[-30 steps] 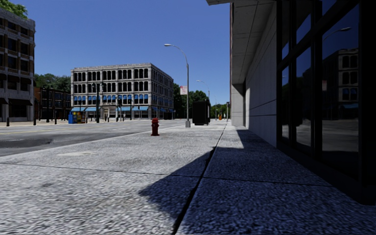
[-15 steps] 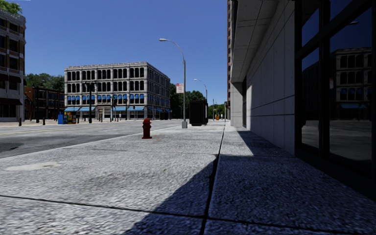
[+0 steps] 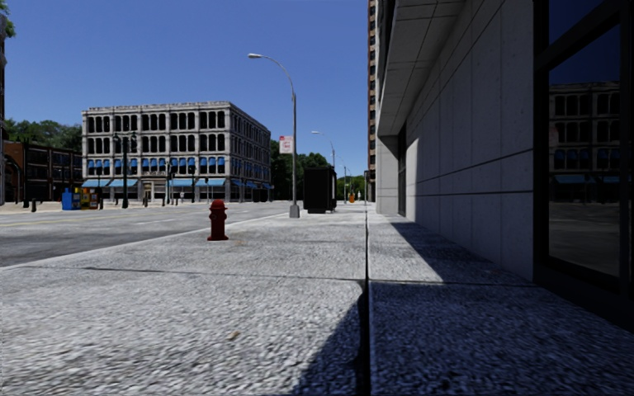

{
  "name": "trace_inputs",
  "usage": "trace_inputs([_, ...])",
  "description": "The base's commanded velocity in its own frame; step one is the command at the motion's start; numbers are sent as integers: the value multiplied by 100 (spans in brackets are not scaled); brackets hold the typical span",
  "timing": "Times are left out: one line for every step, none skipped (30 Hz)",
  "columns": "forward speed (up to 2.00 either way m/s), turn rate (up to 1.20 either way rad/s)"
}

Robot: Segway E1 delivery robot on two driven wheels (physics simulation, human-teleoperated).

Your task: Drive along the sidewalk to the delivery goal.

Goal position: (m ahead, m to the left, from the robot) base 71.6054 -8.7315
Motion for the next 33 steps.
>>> trace_inputs([200,-28])
trace_inputs([200,-29])
trace_inputs([200,-29])
trace_inputs([200,-29])
trace_inputs([200,-28])
trace_inputs([200,-28])
trace_inputs([200,-21])
trace_inputs([200,-3])
trace_inputs([200,0])
trace_inputs([200,0])
trace_inputs([200,0])
trace_inputs([200,0])
trace_inputs([200,0])
trace_inputs([200,0])
trace_inputs([200,0])
trace_inputs([200,-5])
trace_inputs([200,-13])
trace_inputs([200,-14])
trace_inputs([200,-15])
trace_inputs([200,-9])
trace_inputs([200,-9])
trace_inputs([200,0])
trace_inputs([200,0])
trace_inputs([200,0])
trace_inputs([200,0])
trace_inputs([200,0])
trace_inputs([200,0])
trace_inputs([200,0])
trace_inputs([200,0])
trace_inputs([200,-11])
trace_inputs([200,-24])
trace_inputs([200,-29])
trace_inputs([200,-30])
